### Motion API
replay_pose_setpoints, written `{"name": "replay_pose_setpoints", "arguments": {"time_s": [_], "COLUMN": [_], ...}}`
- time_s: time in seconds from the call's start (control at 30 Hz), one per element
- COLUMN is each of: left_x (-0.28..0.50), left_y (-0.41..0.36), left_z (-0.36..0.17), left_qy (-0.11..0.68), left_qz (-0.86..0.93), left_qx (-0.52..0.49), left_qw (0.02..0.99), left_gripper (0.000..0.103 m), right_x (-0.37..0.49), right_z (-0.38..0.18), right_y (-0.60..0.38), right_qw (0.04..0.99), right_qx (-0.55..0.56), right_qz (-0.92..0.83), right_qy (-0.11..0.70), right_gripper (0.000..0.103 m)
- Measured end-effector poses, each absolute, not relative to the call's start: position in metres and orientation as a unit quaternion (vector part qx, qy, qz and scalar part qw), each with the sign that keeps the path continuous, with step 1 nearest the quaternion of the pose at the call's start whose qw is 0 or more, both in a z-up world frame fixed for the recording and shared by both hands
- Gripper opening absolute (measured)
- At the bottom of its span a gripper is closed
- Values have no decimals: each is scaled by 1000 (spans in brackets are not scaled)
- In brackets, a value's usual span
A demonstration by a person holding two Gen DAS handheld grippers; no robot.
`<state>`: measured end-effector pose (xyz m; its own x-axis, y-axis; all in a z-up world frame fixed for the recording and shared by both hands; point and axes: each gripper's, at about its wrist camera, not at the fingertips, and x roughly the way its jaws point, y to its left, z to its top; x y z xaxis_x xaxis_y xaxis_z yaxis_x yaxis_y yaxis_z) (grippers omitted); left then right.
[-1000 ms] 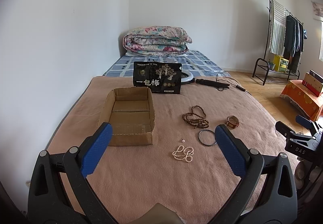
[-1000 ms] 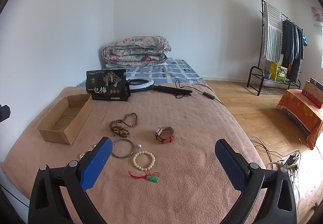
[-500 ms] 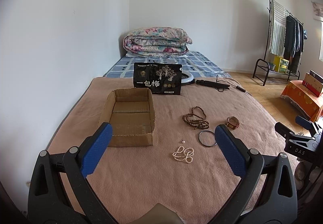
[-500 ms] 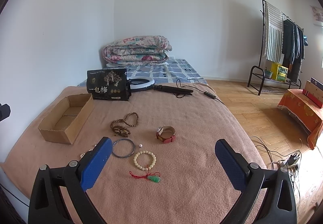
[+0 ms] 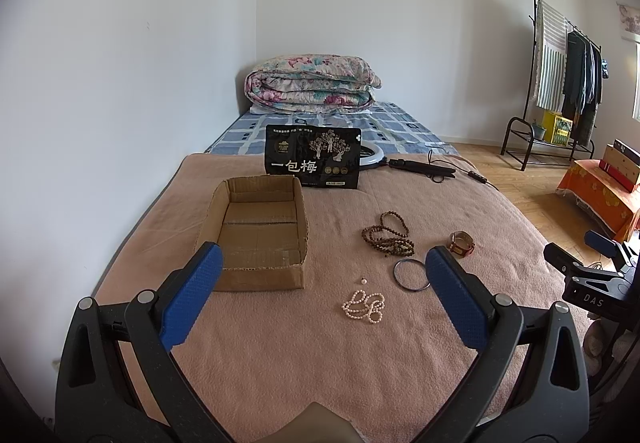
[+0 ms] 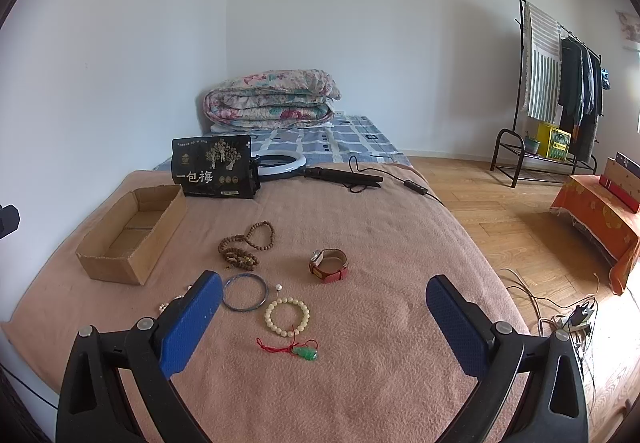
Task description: Organize jewelry
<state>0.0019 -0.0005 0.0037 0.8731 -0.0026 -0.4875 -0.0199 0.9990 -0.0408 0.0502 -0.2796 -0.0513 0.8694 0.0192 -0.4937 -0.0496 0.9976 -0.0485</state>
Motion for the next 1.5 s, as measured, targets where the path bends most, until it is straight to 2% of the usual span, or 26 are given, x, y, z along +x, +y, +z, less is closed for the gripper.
{"name": "replay_pose_setpoints", "arguments": {"time_s": [1.23,1.5], "left_x": [8,21], "left_y": [9,15], "left_z": [10,-4], "left_qy": [257,276], "left_qz": [8,10], "left_qx": [-22,-28], "left_qw": [966,961], "left_gripper": [103,103], "right_x": [50,58], "right_z": [-62,-63], "right_y": [-284,-296], "right_qw": [964,960], "right_qx": [-23,-10], "right_qz": [18,1], "right_qy": [263,281], "right_gripper": [103,103]}}
